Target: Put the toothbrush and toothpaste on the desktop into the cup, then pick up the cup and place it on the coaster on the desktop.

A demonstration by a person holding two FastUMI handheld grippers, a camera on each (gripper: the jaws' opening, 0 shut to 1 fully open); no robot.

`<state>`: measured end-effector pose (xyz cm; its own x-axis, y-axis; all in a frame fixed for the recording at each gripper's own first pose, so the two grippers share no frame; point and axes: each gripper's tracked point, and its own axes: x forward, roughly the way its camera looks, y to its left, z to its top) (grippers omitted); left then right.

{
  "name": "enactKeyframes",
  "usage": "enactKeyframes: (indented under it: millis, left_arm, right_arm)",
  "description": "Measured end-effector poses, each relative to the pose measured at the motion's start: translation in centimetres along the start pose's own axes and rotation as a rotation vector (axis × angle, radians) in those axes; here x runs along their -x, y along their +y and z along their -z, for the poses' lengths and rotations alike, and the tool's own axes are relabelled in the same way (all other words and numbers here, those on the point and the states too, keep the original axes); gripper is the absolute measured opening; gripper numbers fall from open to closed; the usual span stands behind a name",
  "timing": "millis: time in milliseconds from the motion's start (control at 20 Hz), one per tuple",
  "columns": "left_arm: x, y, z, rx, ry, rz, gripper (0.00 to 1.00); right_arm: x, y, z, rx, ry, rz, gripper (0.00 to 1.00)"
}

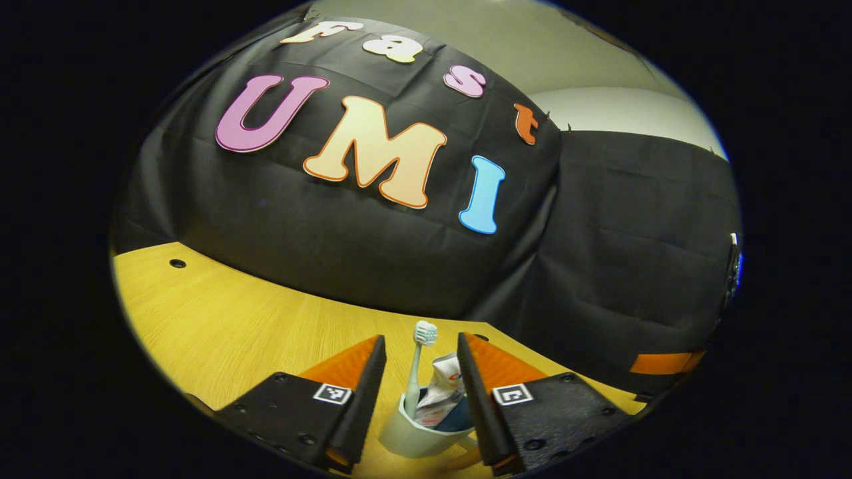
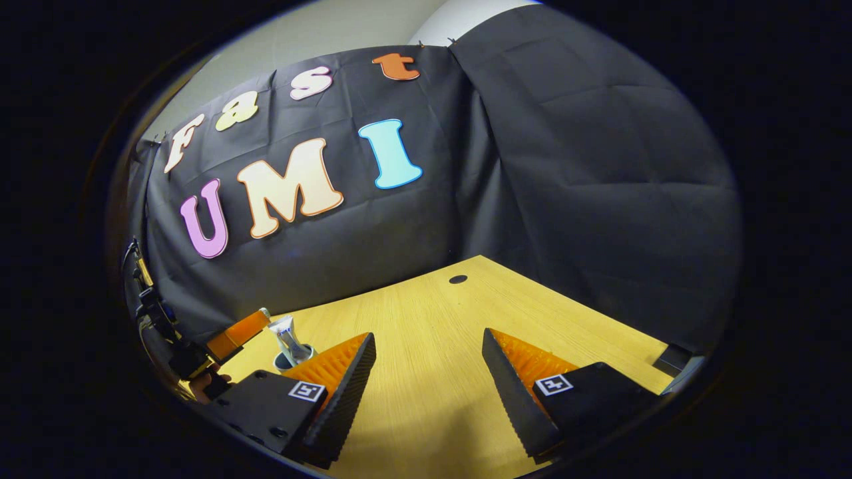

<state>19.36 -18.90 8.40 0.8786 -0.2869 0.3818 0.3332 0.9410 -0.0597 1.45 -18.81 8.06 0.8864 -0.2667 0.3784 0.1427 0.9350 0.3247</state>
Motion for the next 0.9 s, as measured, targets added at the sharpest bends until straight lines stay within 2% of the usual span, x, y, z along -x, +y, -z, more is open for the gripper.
enactKeyframes:
  millis: [50, 150, 200, 250, 400, 450, 500, 550, 600, 750, 900]
  left_arm:
    - [0.2, 0.1, -0.2, -0.006, -0.005, -0.006, 0.71]
    - [0.7, 0.4, -0.5, -0.009, -0.013, -0.015, 0.79]
    - [1.0, 0.8, -0.9, -0.015, -0.016, -0.025, 0.89]
    - [1.3, 1.1, -1.1, -0.021, -0.016, -0.029, 0.91]
    - [2.7, 3.2, -1.8, -0.053, 0.013, -0.077, 0.93]
    - [3.6, 4.8, -2.7, -0.059, 0.021, -0.107, 0.93]
    - [4.2, 5.7, -3.2, -0.066, 0.026, -0.126, 0.93]
    - [4.9, 7.5, -4.0, -0.084, 0.033, -0.162, 0.95]
    - [5.8, 9.1, -4.7, -0.103, 0.039, -0.196, 0.93]
    - [8.1, 13.0, -6.1, -0.135, 0.064, -0.277, 0.93]
    - [11.1, 17.4, -7.5, -0.176, 0.087, -0.359, 0.93]
  right_arm:
    - [-0.1, 0.0, 0.0, 0.001, 0.001, -0.001, 0.98]
    - [-0.1, 0.4, -0.1, 0.001, 0.005, -0.007, 0.98]
    - [-0.1, 0.6, -0.2, 0.004, 0.009, -0.012, 0.98]
    - [-0.2, 0.9, -0.3, 0.006, 0.014, -0.018, 0.98]
    - [-0.8, 3.0, 0.0, 0.028, 0.075, -0.062, 0.94]
    - [-1.0, 4.9, -0.4, 0.046, 0.102, -0.107, 0.94]
    - [-1.0, 6.4, 0.2, 0.064, 0.129, -0.152, 0.98]
    - [-1.5, 8.6, 0.4, 0.091, 0.176, -0.207, 0.98]
    - [-2.0, 10.2, 0.7, 0.107, 0.220, -0.247, 0.98]
    - [-2.7, 13.8, 2.0, 0.128, 0.337, -0.333, 0.98]
    - [-3.2, 16.5, 6.1, 0.268, 0.559, -0.386, 0.98]
